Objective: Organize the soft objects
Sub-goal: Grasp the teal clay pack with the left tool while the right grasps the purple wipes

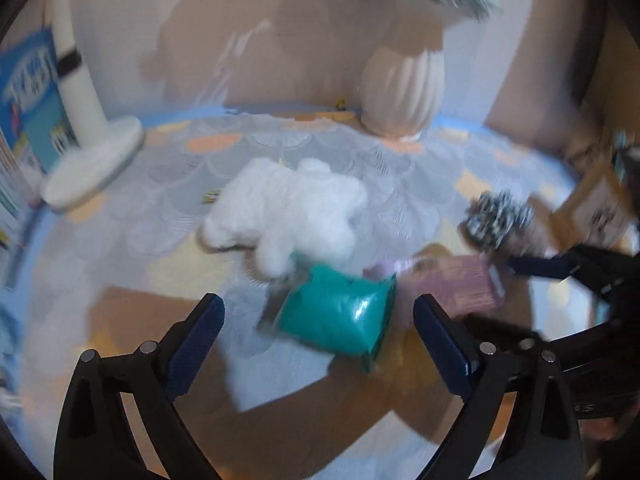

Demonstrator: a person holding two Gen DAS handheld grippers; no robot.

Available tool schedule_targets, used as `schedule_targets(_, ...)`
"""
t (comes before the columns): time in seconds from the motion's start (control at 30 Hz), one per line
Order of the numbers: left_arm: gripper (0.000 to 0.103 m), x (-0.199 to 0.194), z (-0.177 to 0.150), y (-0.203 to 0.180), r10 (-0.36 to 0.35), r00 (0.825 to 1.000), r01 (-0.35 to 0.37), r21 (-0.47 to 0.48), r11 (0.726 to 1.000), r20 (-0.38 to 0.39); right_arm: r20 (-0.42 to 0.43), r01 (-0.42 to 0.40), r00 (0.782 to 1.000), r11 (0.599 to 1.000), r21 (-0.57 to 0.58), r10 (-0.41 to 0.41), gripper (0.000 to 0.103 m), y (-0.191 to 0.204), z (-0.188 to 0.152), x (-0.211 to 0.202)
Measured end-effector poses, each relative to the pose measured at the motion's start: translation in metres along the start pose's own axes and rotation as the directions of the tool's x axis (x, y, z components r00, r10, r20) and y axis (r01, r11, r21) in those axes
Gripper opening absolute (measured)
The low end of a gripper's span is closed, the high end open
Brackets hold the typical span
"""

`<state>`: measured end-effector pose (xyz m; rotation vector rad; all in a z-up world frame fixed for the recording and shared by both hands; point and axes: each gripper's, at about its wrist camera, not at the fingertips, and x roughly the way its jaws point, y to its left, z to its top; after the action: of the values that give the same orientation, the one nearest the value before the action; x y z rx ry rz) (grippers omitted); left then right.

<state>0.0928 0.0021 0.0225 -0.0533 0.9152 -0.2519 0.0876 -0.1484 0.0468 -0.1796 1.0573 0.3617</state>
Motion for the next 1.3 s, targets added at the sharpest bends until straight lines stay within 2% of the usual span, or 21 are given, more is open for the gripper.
schedule_targets(0.07,0.089,0.004,-0.002,0.005,-0.038,0.999,0.039,-0.042,0.998,0.022,0.014,-0.055,0.998,0.998,0.012,0.054,0.073,-0.005,0.007,0.007)
schedule_targets(0.13,0.087,0.004,-0.005,0.006,-0.037,0.999,0.038,-0.046,0.998,0.024,0.021,-0.102,0.995,0.995,-0.001,0.102,0.073,-0.006,0.012,0.012)
schedule_targets(0.3,0.085,-0.002,-0.009,0.006,-0.086,0.995,0.088,-0.035,0.996,0.039,0.062,-0.002,0.998,0.988,-0.155,0.012,0.076,0.02,0.02,0.021)
schedule_targets(0.33,0.08,-0.002,-0.009,0.007,-0.096,0.994,0.097,-0.035,0.995,0.042,0.07,0.007,0.998,0.985,-0.17,0.005,0.079,0.023,0.021,0.021)
schedule_targets(0.37,0.066,-0.002,-0.01,0.008,-0.106,0.993,0.108,-0.034,0.994,0.044,0.077,0.014,0.997,0.984,-0.179,0.0,0.08,0.024,0.024,0.023)
schedule_targets(0.4,0.057,-0.003,-0.01,0.008,-0.12,0.992,0.121,-0.036,0.992,0.043,0.077,0.016,0.997,0.984,-0.176,-0.002,0.08,0.025,0.025,0.024)
schedule_targets(0.5,0.047,-0.007,-0.011,0.013,-0.109,0.992,0.112,-0.063,0.992,0.057,0.067,-0.074,0.994,0.988,-0.138,0.084,0.077,0.021,0.019,0.021)
schedule_targets(0.57,0.047,-0.008,-0.014,0.02,-0.125,0.991,0.129,-0.095,0.987,0.045,0.095,-0.136,0.984,0.979,-0.152,0.152,0.064,0.023,0.005,0.006)
schedule_targets(0.63,0.046,-0.012,-0.02,0.028,-0.149,0.988,0.153,-0.128,0.98,0.039,0.096,-0.207,0.97,0.964,-0.167,0.225,0.062,0.028,-0.01,-0.009)
schedule_targets(0.67,0.046,-0.015,-0.024,0.031,-0.161,0.986,0.165,-0.14,0.976,0.043,0.113,-0.208,0.967,0.965,-0.163,0.227,0.062,0.031,-0.018,-0.018)
schedule_targets(0.8,0.046,-0.021,-0.029,0.033,-0.169,0.984,0.175,-0.152,0.973,0.057,0.198,-0.137,0.967,0.983,-0.123,0.159,0.063,0.031,-0.025,-0.048)
schedule_targets(0.83,0.045,-0.02,-0.029,0.033,-0.168,0.984,0.174,-0.149,0.973,0.055,0.206,-0.128,0.967,0.985,-0.113,0.149,0.068,0.031,-0.021,-0.05)
schedule_targets(0.9,0.043,-0.02,-0.029,0.032,-0.165,0.985,0.171,-0.146,0.974,0.056,0.2,-0.097,0.973,0.989,-0.108,0.117,0.072,0.037,-0.009,-0.042)
schedule_targets(0.93,0.039,-0.021,-0.029,0.032,-0.159,0.986,0.166,-0.147,0.975,0.059,0.191,-0.057,0.979,0.993,-0.106,0.077,0.072,0.043,-0.002,-0.032)
schedule_targets(0.97,0.039,-0.022,-0.03,0.035,-0.126,0.99,0.135,-0.156,0.979,0.068,0.183,-0.03,0.982,0.994,-0.105,0.05,0.068,0.047,0.005,-0.021)
schedule_targets(1.03,0.041,-0.022,-0.03,0.044,-0.159,0.984,0.171,-0.196,0.965,0.079,0.164,-0.027,0.986,0.995,-0.091,0.041,0.059,0.048,0.01,-0.007)
schedule_targets(1.07,0.041,-0.022,-0.03,0.046,-0.181,0.98,0.194,-0.208,0.959,0.08,0.164,-0.039,0.985,0.997,-0.066,0.049,0.059,0.045,0.013,-0.001)
schedule_targets(1.13,0.041,-0.021,-0.03,0.044,-0.175,0.982,0.187,-0.201,0.962,0.075,0.145,-0.017,0.989,1.0,-0.02,0.02,0.058,0.039,0.015,0.01)
schedule_targets(1.2,0.042,-0.019,-0.029,0.039,-0.198,0.978,0.205,-0.178,0.962,0.059,0.128,-0.035,0.991,0.999,0.001,0.035,0.054,0.035,0.012,0.019)
schedule_targets(1.23,0.043,-0.018,-0.029,0.038,-0.204,0.977,0.211,-0.172,0.962,0.054,0.149,-0.038,0.988,0.999,-0.003,0.038,0.041,0.035,0.01,0.017)
schedule_targets(1.3,0.043,-0.018,-0.029,0.035,-0.2,0.978,0.207,-0.16,0.965,0.054,0.162,-0.065,0.984,0.998,-0.027,0.068,0.038,0.039,0.006,0.012)
